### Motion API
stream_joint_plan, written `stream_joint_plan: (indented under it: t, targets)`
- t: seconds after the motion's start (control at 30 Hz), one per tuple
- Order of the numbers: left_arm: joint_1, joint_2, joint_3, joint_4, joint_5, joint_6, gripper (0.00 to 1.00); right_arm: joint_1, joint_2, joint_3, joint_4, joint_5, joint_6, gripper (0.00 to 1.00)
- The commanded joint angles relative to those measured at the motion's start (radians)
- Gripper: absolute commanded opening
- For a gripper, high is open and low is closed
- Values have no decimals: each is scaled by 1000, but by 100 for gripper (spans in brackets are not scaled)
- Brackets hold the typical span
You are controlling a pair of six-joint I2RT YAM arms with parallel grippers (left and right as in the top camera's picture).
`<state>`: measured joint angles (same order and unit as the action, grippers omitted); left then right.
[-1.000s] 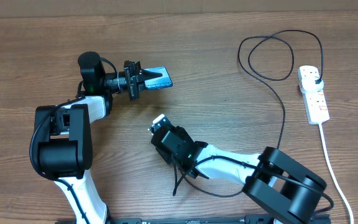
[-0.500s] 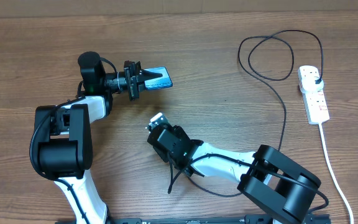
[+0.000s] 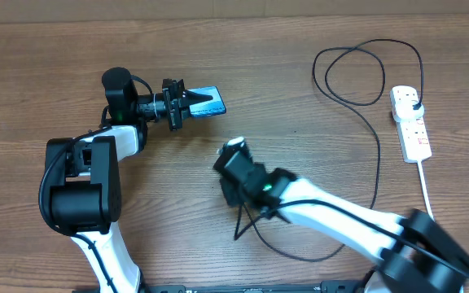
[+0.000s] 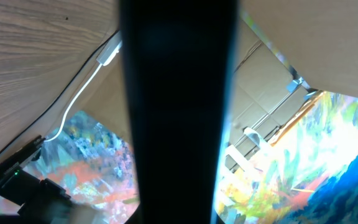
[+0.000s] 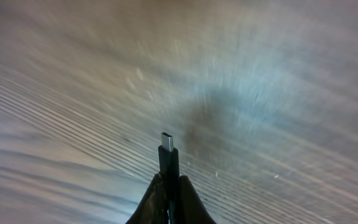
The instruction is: Plug charger to phone and switch on socket
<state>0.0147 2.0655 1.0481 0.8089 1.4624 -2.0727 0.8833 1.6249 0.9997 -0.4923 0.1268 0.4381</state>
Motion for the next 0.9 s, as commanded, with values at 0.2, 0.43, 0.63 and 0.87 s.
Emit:
stream_joint_plan:
  t: [0.2, 0.43, 0.63, 0.87]
  targets:
    - [-2, 4, 23, 15, -15, 96, 5, -145, -235, 0, 8, -364, -27, 4]
    - [-2, 4, 23, 15, -35, 132, 5, -174, -217, -12, -37, -320, -115, 58]
    - [-2, 4, 23, 15, -46, 132, 4, -98, -133, -14, -18, -163, -259, 89]
    - [-2, 4, 23, 15, -48, 132, 4, -41, 26, -14, 8, 51, -287, 86]
